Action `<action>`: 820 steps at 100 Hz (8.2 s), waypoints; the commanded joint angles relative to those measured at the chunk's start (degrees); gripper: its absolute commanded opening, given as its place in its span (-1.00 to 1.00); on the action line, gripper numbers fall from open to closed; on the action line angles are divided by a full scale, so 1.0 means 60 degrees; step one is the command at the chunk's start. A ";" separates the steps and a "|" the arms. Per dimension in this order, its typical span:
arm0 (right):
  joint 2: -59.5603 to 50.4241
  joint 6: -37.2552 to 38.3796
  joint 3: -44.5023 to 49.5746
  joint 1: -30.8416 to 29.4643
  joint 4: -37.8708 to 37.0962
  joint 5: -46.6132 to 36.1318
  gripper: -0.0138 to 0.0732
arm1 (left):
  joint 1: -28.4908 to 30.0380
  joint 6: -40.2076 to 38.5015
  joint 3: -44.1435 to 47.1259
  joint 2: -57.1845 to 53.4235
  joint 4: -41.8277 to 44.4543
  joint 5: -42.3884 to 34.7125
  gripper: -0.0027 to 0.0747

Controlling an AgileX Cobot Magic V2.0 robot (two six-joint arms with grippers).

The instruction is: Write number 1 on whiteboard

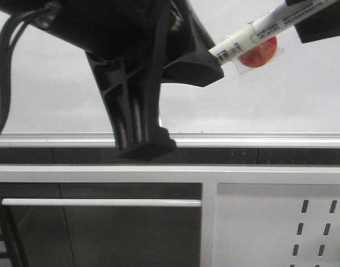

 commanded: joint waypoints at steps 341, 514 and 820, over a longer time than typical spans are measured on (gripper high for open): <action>0.1472 -0.1063 -0.0290 0.2242 -0.0145 -0.3104 -0.86 | -0.0324 -0.0329 0.0250 -0.1175 -0.2117 0.2634 0.84; -0.1768 -0.5414 0.3288 0.9856 -0.0833 -1.6940 -0.82 | -0.2163 -0.5352 0.1885 -0.4657 -0.2711 0.5774 -0.98; 0.3431 -0.3234 0.2189 0.9091 -0.1564 -1.8722 -0.82 | -0.2163 -0.5352 0.1885 -0.4657 -0.2696 0.5713 -0.98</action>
